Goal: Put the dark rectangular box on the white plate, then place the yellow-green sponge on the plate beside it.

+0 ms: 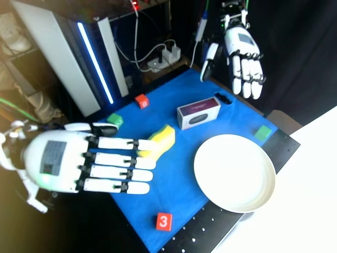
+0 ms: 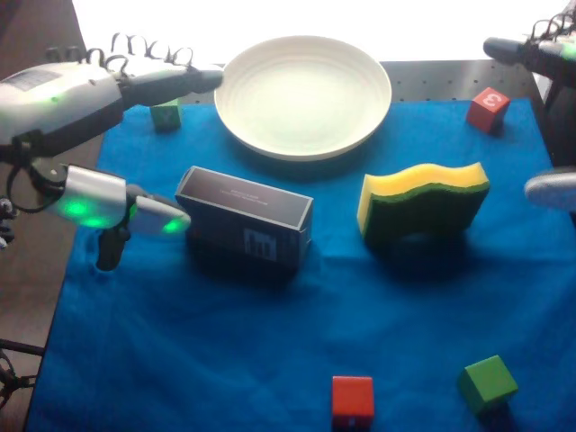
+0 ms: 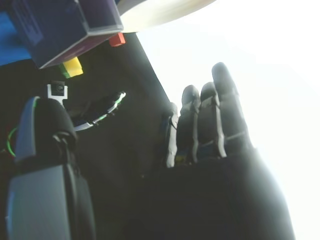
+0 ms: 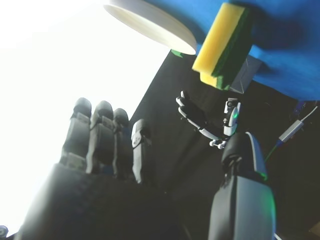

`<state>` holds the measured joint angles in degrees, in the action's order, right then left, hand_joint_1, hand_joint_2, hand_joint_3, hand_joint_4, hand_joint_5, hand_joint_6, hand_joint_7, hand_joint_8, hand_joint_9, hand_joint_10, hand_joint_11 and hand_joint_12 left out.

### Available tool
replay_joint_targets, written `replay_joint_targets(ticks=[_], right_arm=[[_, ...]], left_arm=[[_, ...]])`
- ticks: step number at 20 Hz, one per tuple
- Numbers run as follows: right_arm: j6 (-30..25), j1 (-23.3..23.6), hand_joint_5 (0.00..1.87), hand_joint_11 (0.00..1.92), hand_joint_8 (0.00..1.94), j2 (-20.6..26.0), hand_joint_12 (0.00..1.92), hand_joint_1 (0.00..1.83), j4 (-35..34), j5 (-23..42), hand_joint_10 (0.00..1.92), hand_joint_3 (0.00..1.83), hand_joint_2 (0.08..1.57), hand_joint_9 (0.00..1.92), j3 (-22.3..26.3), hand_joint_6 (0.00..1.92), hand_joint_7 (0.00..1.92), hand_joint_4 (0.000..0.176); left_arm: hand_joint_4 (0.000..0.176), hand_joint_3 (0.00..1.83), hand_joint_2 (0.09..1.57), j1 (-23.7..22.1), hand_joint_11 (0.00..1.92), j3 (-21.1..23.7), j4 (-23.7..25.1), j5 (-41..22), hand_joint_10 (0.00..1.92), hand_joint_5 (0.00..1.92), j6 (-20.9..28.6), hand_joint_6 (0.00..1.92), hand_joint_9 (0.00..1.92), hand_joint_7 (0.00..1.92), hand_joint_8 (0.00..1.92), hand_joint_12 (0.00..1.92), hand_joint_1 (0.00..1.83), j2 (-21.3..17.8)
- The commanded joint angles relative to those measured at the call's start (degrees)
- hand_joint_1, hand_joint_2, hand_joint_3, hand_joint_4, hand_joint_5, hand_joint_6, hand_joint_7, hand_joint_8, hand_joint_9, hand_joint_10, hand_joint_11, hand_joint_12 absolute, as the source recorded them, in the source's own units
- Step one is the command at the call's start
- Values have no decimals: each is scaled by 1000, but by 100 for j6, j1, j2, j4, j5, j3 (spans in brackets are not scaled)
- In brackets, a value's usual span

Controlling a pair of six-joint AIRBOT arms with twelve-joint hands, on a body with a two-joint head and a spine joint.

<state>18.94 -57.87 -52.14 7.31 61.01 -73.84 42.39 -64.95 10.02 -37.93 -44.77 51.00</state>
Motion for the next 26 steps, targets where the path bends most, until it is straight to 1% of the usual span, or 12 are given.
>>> replay_joint_targets(ticks=[1, 4, 5, 7, 9, 13, 15, 19, 21, 22, 25, 26], right_arm=[[-40, 63, 2, 0, 7, 7, 0, 465, -215, 649, 0, 7, 974, 0, -29, 0, 57, 171], [-40, 63, 5, 0, 12, 4, 0, 456, -211, 649, 2, 2, 967, 5, -33, 2, 80, 176], [-40, 63, 10, 0, 4, 3, 0, 428, -210, 649, 0, 6, 977, 0, -37, 3, 65, 176], [-40, 63, 0, 0, 8, -5, 0, 419, -206, 649, 14, 4, 978, 38, -47, 0, 79, 176], [-40, 64, 0, 0, 1, -18, 0, 433, -190, 649, 3, 3, 978, 14, -61, 0, 68, 176], [-40, 64, 1, 0, 9, -22, 0, 438, -183, 649, 0, 1, 975, 0, -74, 0, 97, 170], [-40, 64, 8, 0, 5, -32, 0, 454, -181, 649, 0, 0, 967, 0, -84, 2, 93, 176], [-40, 64, 6, 0, 2, -38, 0, 525, -173, 649, 5, 7, 995, 16, -94, 2, 73, 156], [-40, 64, 8, 0, 2, -40, 0, 521, -173, 649, 7, 7, 1002, 25, -95, 3, 70, 147], [-41, 64, 9, 0, 2, -40, 0, 530, -173, 649, 6, 7, 1004, 25, -95, 3, 68, 144], [-48, 64, 1, 0, 7, -40, 0, 465, -173, 649, 4, 8, 1016, 10, -95, 0, 63, 153], [-48, 64, 4, 0, 10, -41, 0, 466, -173, 649, 10, 5, 1011, 29, -96, 1, 75, 161]], left_arm=[[133, 9, 899, -130, 0, -32, -65, -622, 0, 127, 41, 2, 0, 43, 0, 1, 708, 37], [105, 0, 890, -407, 0, -219, 474, -604, 0, 145, 648, 7, 0, 35, 6, 0, 778, 227], [125, 0, 885, -528, 42, -365, 799, -551, 3, 121, 1104, 1, 8, 39, 7, 19, 785, 351], [82, 0, 865, -776, 1, -597, 1459, -310, 0, 110, 1676, 4, 0, 61, 12, 0, 828, 570], [132, 0, 851, -960, 0, -646, 1903, -3, 1, 108, 1789, 2, 2, 47, 4, 0, 781, 685], [127, 2, 815, -1149, 131, -880, 2939, 411, 1, 176, 2583, 0, 182, 205, 6, 236, 832, 940], [101, 2, 809, -1220, 43, -895, 3410, 677, 1, 251, 2691, 2, 241, 262, 2, 527, 916, 1003], [1, 2, 869, -1343, 223, -911, 4338, 1013, 30, 587, 3096, 11, 641, 656, 13, 948, 960, 1111], [0, 1, 971, -1344, 508, -930, 4487, 1155, 90, 886, 3095, 28, 931, 950, 47, 913, 1105, 1175], [0, 0, 1049, -1344, 629, -971, 4487, 1183, 111, 1036, 3095, 586, 1040, 1063, 728, 916, 1215, 1218], [0, 0, 1085, -1347, 878, -1046, 4370, 1142, 923, 1074, 3095, 621, 1096, 1050, 1112, 1428, 1273, 1242], [0, 0, 1038, -1360, 1002, -1052, 4246, 1080, 1502, 1169, 3019, 615, 1072, 1013, 1181, 1820, 1212, 1218]])
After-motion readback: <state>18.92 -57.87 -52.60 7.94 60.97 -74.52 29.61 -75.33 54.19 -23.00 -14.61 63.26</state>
